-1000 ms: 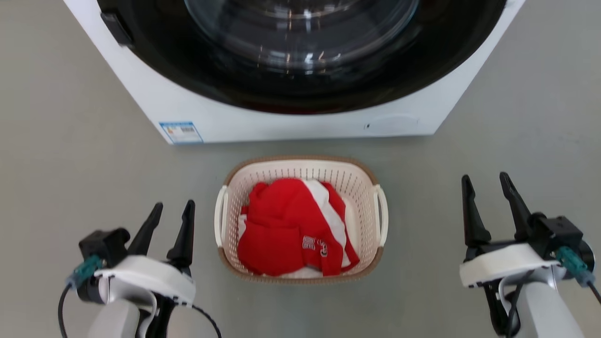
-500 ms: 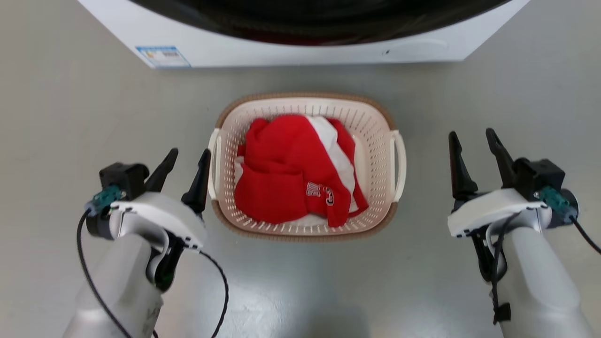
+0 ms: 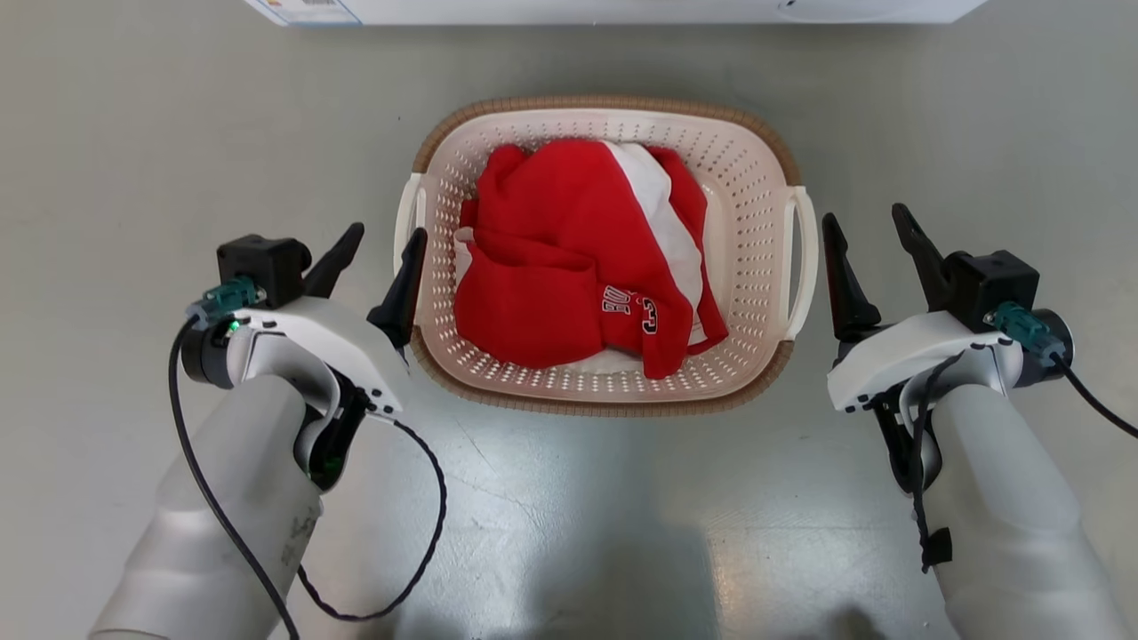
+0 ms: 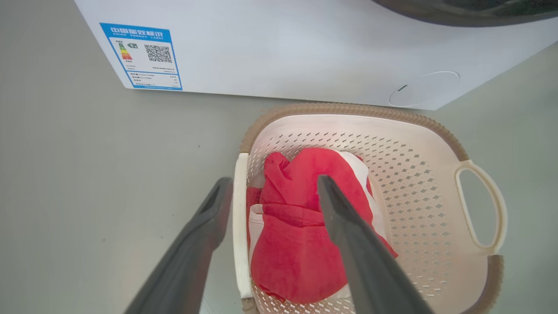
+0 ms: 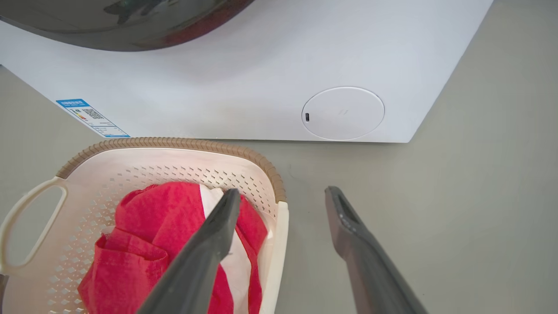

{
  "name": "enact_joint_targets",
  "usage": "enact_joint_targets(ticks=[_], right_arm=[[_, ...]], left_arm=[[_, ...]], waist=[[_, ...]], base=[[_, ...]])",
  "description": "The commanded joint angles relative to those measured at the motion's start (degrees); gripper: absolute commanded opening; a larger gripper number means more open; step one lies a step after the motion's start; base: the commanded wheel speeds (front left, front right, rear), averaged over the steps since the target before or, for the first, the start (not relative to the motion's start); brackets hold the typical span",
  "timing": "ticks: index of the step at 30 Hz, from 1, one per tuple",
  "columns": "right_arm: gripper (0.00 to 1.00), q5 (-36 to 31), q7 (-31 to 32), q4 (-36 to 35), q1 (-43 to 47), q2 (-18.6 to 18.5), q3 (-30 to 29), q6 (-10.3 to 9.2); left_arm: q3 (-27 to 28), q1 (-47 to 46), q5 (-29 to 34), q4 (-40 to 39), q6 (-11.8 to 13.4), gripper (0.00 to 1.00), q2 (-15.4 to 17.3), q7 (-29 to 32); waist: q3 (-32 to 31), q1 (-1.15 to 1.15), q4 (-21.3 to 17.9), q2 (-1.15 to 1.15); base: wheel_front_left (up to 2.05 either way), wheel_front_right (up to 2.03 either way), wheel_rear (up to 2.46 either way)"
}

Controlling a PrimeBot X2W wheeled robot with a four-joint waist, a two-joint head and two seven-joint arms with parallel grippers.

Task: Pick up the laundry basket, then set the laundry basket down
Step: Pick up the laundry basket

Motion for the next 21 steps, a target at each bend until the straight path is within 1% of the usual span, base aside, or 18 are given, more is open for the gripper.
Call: enact_joint_targets(ticks=[1,11,21], right_arm=[[1.0,-0.1,-0.8,-0.3,0.1,0.5,1.4,0.37],[1.0,-0.3,-0.8,1.9,-1.9,0.5,1.9,0.37],[1.0,0.3,-0.8,4.5,-3.8,0.5,3.1,0.37]], left_arm=[[1.0,-1.0,-0.5,-0.3,-0.3,1.0,2.3,-0.3],[-5.0,-4.3,-3.7,2.6,-0.3,1.0,3.9,-0.3],[-8.9,-7.9,-5.3,5.8,-0.3,1.0,3.8,-0.3]], waist=[[0.7,0.0,0.1,0.0],[4.4,0.0,-0.7,0.0],[7.5,0.0,-0.4,0.0]], base=[[0.0,0.0,0.0],[0.0,0.0,0.0],[0.0,0.0,0.0]])
